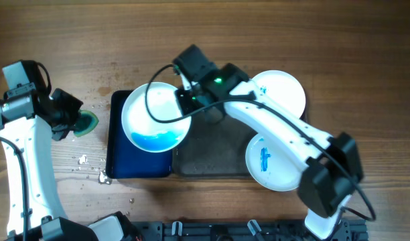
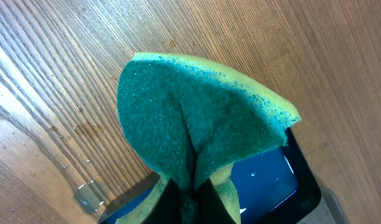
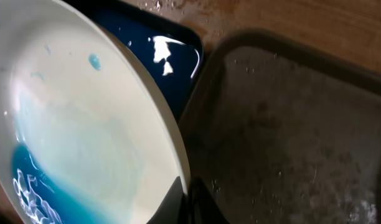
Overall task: Clean dirty plates on tray and stack at the side
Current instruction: 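Lift the plate with the right gripper and move it left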
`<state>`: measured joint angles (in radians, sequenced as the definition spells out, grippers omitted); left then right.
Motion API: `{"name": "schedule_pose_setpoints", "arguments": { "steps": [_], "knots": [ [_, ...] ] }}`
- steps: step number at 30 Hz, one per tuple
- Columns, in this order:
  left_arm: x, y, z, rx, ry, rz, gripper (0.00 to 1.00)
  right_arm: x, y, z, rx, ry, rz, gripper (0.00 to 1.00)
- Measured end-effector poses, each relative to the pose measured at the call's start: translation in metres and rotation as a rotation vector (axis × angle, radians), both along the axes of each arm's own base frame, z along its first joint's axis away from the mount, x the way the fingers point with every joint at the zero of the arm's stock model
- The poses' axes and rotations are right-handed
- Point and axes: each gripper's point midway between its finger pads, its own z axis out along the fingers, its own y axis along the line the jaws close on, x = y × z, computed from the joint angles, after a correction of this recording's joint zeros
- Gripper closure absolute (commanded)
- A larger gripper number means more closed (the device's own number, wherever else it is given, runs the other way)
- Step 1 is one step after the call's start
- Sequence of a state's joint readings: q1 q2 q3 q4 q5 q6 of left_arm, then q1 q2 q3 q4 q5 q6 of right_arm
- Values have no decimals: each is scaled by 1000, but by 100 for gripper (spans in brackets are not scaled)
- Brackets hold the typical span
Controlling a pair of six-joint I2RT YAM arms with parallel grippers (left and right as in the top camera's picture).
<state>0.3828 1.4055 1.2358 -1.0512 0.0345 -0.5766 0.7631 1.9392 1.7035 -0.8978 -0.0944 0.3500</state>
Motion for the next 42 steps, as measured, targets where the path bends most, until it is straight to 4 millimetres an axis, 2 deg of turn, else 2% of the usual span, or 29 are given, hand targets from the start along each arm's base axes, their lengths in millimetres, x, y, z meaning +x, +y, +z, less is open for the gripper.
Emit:
{"name": "schedule_pose_setpoints", "arguments": {
  "steps": [3,7,11,12,15,26,35,42],
  "knots": [
    [-3,7,0,-17,-7,25,96,7,13,2,-65,-70,24,96],
    [-8,17,1,-55,-23,59,96,13,24,25,-157,-248,49,95],
    [-14,23,0,-84,-22,86,96,11,26,37,-296,-410,82,96],
    [-15,25,0,-88,-24,91,96,3,34,40,-313,-444,109,96],
    [-15,25,0,-94,-27,93,96,1,42,53,-384,-565,137,96],
    [-17,23,0,-101,-20,92,96,-3,70,119,-582,-974,184,96],
    [-17,23,0,-103,-23,91,96,-3,88,156,-740,-1149,316,96],
    [-17,22,0,-104,-23,91,96,-13,98,164,-824,-1194,422,96]
  ]
}}
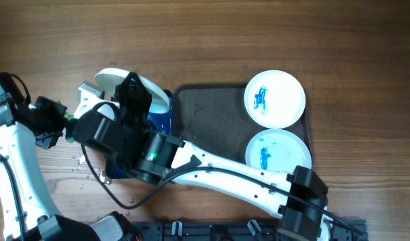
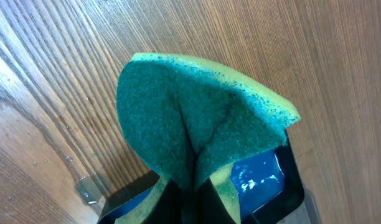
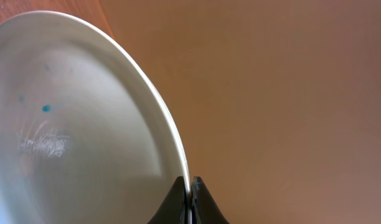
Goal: Clean dirty plates on tray and stack at the side
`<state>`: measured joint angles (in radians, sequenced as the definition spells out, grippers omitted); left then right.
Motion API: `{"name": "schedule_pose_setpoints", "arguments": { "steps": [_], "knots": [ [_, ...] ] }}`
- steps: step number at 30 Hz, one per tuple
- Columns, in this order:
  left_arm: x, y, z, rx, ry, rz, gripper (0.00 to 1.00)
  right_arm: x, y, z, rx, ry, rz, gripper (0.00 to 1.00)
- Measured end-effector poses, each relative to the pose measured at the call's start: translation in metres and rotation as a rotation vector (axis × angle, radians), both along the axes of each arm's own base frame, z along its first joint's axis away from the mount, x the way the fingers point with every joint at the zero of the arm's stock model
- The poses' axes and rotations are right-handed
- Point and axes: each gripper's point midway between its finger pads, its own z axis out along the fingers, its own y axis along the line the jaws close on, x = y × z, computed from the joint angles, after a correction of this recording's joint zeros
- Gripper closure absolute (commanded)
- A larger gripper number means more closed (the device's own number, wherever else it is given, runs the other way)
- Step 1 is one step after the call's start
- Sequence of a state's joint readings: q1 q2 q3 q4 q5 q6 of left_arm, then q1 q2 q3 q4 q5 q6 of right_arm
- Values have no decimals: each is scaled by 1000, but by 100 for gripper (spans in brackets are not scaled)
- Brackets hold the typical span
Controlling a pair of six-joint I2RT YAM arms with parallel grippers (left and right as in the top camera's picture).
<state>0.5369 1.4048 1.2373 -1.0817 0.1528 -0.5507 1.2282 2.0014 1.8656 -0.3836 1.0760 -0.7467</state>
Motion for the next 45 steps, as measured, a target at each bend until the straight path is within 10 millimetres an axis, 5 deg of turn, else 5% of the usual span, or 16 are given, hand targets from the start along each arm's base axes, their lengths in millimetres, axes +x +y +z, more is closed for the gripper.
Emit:
{"name": "schedule_pose_setpoints", "arguments": {
  "steps": [45],
  "knots": [
    [-3,-2,-1,-9,11,-1,96,-3,-2,24,-7,-93,-53,96]
  ]
}}
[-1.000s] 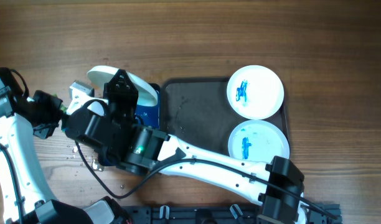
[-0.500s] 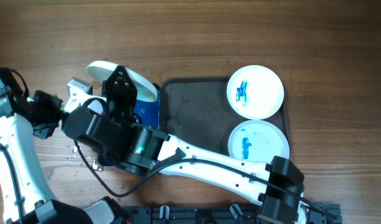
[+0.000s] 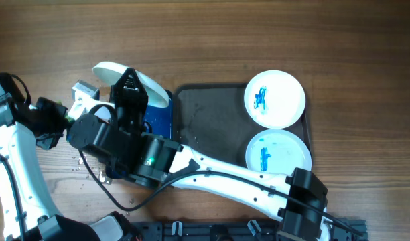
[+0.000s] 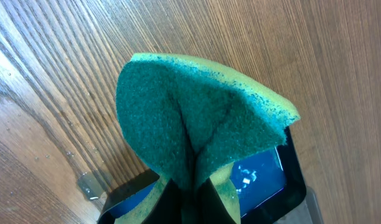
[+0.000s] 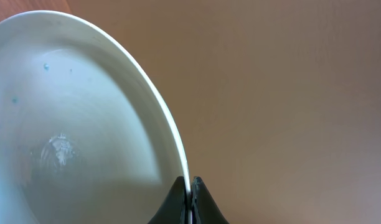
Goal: Clean dirty plates on tray and stack at the side
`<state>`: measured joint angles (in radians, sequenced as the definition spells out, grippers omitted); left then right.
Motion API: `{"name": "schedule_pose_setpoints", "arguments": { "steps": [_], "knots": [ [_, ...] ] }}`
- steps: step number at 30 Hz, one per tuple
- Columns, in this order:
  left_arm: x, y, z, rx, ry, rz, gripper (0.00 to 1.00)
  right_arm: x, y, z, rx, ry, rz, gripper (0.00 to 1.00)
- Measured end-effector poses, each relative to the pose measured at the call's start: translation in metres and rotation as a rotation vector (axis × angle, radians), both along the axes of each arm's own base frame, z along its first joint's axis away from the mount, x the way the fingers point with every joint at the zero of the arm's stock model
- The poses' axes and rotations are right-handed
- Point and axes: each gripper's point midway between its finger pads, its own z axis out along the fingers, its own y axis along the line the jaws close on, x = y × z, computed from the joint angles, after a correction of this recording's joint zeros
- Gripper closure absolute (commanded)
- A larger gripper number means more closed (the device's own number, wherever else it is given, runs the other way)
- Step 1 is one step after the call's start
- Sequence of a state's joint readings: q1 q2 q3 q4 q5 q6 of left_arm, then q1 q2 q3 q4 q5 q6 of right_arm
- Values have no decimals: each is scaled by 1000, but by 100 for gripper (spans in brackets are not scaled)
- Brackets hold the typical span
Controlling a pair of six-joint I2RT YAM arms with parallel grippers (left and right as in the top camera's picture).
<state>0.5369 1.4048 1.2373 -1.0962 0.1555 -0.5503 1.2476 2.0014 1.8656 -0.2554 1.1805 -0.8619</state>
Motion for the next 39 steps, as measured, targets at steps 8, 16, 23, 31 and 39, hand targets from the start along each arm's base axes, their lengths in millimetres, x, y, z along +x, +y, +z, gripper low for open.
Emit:
{"name": "schedule_pose_setpoints", "arguments": {
  "steps": [8,16,23,31,39],
  "knots": [
    [0,0,0,0,0,0,96,0,-1,2,7,-6,-8,96],
    [0,0,0,0,0,0,96,1,-7,11,106,-38,-63,96],
    [0,0,0,0,0,0,96,1,-20,16,324,-74,-165,96],
    [0,0,0,0,0,0,96,-1,-41,27,556,-161,-300,96],
    [0,0,0,0,0,0,96,-2,-45,31,625,-187,-328,96]
  ]
}}
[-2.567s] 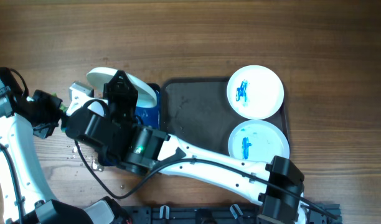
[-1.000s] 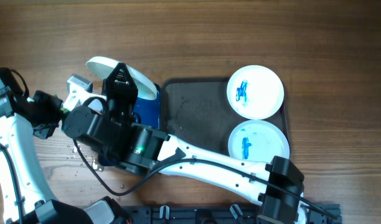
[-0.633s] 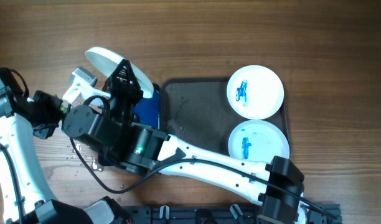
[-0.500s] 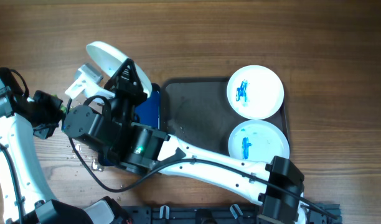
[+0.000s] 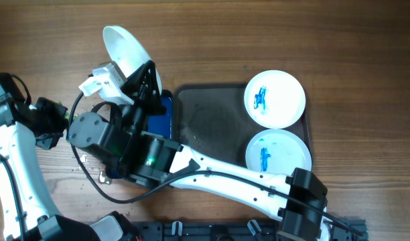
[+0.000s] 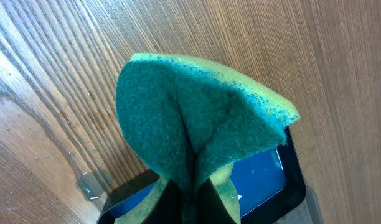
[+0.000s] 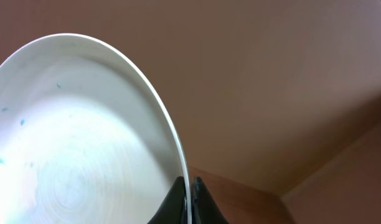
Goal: Clean dirty plates on tray and stack at the side
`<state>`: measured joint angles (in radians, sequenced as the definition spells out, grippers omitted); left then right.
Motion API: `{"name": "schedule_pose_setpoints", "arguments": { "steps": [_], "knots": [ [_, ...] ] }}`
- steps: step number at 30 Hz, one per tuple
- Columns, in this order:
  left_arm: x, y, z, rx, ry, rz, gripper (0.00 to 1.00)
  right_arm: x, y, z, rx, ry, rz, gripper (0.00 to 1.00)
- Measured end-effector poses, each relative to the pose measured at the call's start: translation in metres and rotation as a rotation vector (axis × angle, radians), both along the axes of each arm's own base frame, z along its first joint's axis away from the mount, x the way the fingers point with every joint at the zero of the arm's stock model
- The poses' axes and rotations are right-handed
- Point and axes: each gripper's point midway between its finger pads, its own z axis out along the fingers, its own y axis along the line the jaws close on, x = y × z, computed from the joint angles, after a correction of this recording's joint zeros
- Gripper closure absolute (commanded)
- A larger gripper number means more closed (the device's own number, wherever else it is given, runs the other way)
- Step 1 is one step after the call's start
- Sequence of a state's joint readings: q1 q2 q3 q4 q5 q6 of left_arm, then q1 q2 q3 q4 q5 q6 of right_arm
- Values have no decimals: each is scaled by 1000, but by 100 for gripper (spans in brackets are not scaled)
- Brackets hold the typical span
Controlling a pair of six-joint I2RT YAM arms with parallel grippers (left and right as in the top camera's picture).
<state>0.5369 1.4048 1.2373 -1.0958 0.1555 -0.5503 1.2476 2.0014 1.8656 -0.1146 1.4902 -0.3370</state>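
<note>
My right gripper (image 7: pixel 190 186) is shut on the rim of a white plate (image 5: pixel 123 48), held up on edge, high over the table's left side above the blue basin (image 5: pixel 159 119). Its face (image 7: pixel 72 149) shows only a few small blue specks. My left gripper (image 6: pixel 190 190) is shut on a folded green sponge (image 6: pixel 197 118) and hangs at the far left over the wet wood. Two white plates smeared with blue lie on the dark tray (image 5: pixel 205 134): one at its back right (image 5: pixel 275 98), one at its front right (image 5: pixel 279 155).
The blue basin (image 6: pixel 262 174) holds blue water beside the tray's left end. Water drops (image 5: pixel 84 161) lie on the wood left of the basin. The right arm (image 5: pixel 212 171) stretches across the table's front, from its base at bottom right.
The right gripper has tilted the plate up and away, so it now stands higher and farther back in the overhead view. The left gripper and sponge have not moved.
First the right gripper held the plate over the basin with blue liquid pooled in it, the left gripper holding the sponge beside the basin. Then the plate was tipped on edge to the left, nearly free of blue. Now it is raised higher still.
</note>
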Motion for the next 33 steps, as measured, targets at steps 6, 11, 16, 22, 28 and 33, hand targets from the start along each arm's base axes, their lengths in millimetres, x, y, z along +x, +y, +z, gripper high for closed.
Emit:
{"name": "schedule_pose_setpoints", "arguments": {
  "steps": [6,11,16,22,28,33],
  "knots": [
    [0,0,0,0,0,0,96,0,0,2,26,-10,-4,95],
    [0,0,0,0,0,0,96,0,0,3,37,-13,-3,96],
    [0,0,0,0,0,0,96,0,0,5,54,-19,-4,96],
    [0,0,0,0,0,0,96,0,1,7,78,-27,-4,96],
    [0,0,0,0,-1,0,96,0,1,8,89,-31,-4,96],
    [0,0,0,1,-1,0,96,0,1,8,68,-25,-2,96]
  ]
}}
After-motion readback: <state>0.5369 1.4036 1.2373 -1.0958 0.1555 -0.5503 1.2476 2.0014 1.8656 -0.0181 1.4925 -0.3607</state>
